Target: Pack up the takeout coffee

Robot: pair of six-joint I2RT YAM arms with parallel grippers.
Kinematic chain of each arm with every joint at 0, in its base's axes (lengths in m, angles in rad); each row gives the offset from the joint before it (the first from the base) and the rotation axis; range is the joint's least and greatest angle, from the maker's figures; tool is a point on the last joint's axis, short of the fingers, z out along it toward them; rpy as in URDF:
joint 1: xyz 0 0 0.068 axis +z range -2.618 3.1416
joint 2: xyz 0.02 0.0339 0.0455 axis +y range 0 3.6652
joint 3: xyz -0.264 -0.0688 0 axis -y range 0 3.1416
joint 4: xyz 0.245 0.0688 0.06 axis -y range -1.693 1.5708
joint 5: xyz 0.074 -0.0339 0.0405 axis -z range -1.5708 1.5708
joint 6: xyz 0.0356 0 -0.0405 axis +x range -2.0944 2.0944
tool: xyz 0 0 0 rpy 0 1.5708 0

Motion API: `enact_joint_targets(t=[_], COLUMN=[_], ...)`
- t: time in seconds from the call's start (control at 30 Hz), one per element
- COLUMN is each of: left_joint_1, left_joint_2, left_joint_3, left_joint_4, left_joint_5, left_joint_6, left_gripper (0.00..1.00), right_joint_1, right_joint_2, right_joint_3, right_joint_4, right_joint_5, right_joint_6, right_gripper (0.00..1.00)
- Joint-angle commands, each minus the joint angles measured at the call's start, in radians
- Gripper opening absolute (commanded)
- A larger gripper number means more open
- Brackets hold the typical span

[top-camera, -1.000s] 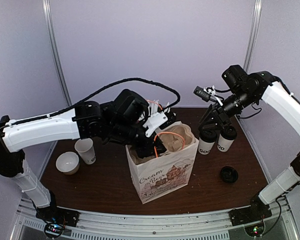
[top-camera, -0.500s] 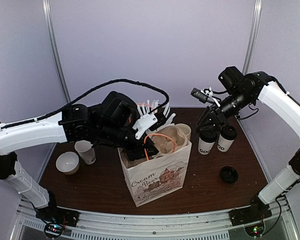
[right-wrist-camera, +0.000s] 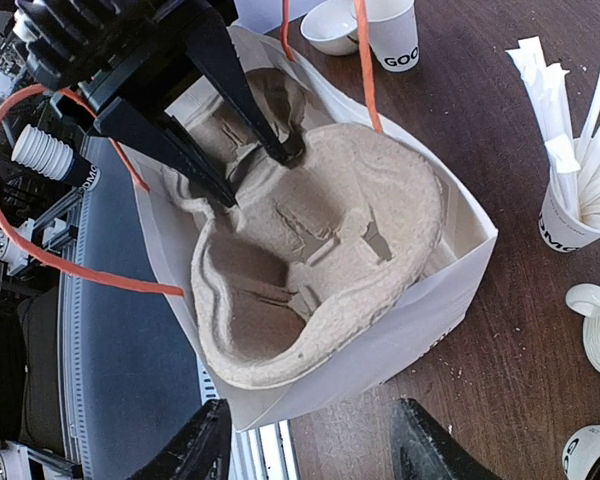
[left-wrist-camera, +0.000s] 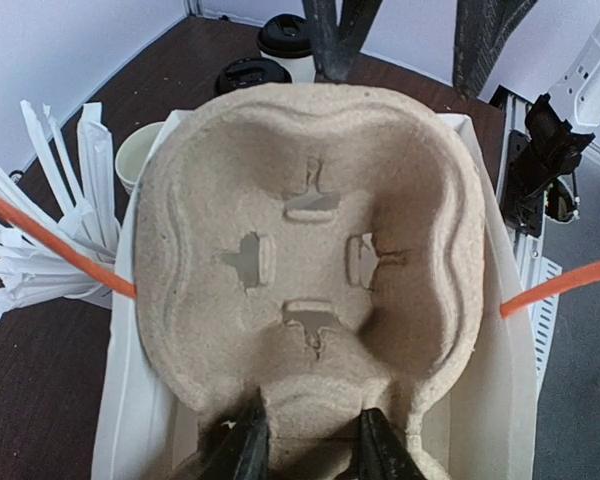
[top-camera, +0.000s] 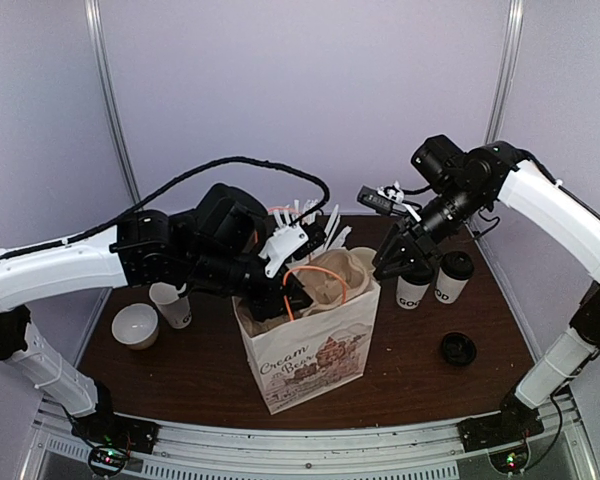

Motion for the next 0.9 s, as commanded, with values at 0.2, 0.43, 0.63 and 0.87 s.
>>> enact_joint_targets(t=[0.2,0.43,0.63,0.87], left_joint_1=[0.002,0.002,0.003,0.003], left_joint_2=[-0.070,-0.071,-0.077,-0.088], left_joint_3=[-0.049,-0.057,-0.066,-0.075], left_joint_4=[0.091,0.093,0.098,0.106], left_joint_5=[-0.063,-0.066,-0.075,-0.080], left_joint_6=[-0.025,-0.030,-0.033,-0.039], left_gripper=[0.13,0.13,0.13,0.13], right_joint_1=[0.036,0.056,0.073,0.075], right_joint_2=[0.034,0.069,0.087,0.091], right_joint_3=[0.041,0.078,0.082,0.083], right_joint_4=[-0.007,-0.009,0.005,0.051], right_joint_5=[0.040,0.017,0.064,0.207], right_joint_6=[0.030,0.048,0.074,0.160], right_gripper=[0.57,0.57,0.57,0.54])
